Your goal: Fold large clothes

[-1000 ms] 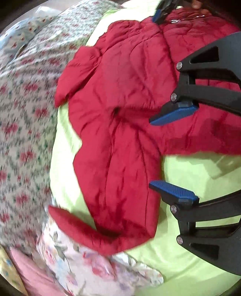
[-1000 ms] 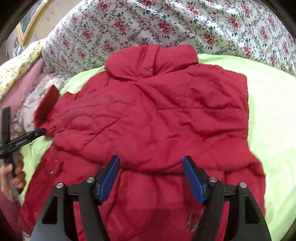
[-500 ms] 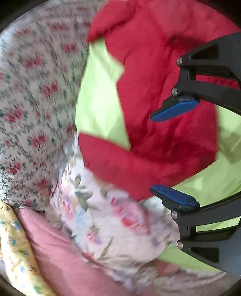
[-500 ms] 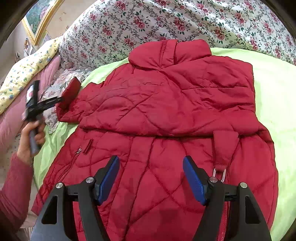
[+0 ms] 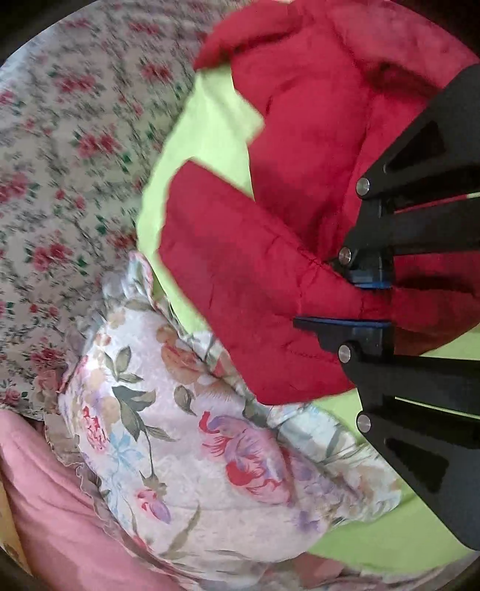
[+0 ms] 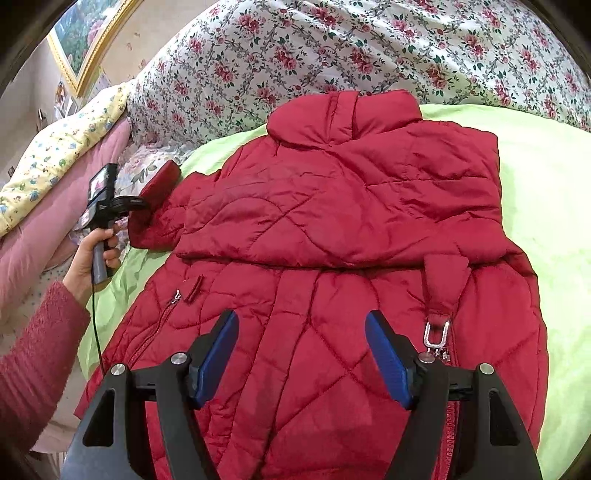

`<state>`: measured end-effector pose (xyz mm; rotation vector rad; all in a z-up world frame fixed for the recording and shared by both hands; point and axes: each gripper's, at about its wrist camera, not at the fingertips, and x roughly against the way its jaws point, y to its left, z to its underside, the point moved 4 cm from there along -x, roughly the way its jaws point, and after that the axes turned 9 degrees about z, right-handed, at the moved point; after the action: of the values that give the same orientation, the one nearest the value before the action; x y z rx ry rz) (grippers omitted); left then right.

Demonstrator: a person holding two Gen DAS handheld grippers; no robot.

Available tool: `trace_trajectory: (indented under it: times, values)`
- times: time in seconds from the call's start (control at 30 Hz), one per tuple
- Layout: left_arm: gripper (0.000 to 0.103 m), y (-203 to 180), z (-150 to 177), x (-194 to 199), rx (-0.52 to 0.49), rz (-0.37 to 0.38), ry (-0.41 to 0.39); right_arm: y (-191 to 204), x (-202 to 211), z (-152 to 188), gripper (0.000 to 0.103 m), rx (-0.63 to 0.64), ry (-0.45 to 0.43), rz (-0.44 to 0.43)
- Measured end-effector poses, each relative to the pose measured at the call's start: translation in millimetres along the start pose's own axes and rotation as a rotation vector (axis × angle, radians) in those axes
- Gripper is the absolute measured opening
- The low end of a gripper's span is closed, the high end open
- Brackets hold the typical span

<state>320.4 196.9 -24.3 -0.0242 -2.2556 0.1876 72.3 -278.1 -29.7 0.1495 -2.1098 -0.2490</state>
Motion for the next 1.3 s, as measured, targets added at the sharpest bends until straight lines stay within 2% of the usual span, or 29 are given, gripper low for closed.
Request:
trace_trajectory:
  times: [0.1,0.23,0.33,0.6,0.77,1.0,1.1,1.3]
  values:
    - [0.009,-19,8,22,-0.001,0.078,-0.033,2,-3,3,0.073,0.000,0.008,-0.003]
    - [0.008,-62,22,54,-0.004,0.254,-0.087,1,-7,7,0.073,-0.007,0.025,-0.006]
    - [0.008,-92,23,69,-0.025,0.360,-0.115,-1,-7,8,0.073,-0.010,0.025,-0.001]
    - [0.008,-185,43,81,-0.145,0.524,-0.117,-14,-4,8,0.073,-0.046,0.019,0.003]
    - [0.008,-231,66,70,-0.181,0.588,-0.058,-23,1,7,0.073,-0.064,0.003,0.012]
    - [0.008,-282,108,42,-0.235,0.618,0.048,-40,10,-6,0.073,-0.103,-0.037,0.012]
    - [0.008,-294,120,34,-0.241,0.623,0.080,-52,10,-16,0.073,-0.156,-0.060,-0.018]
    - [0.008,-296,126,30,-0.222,0.611,0.093,-80,-8,-47,0.072,-0.309,-0.096,-0.117]
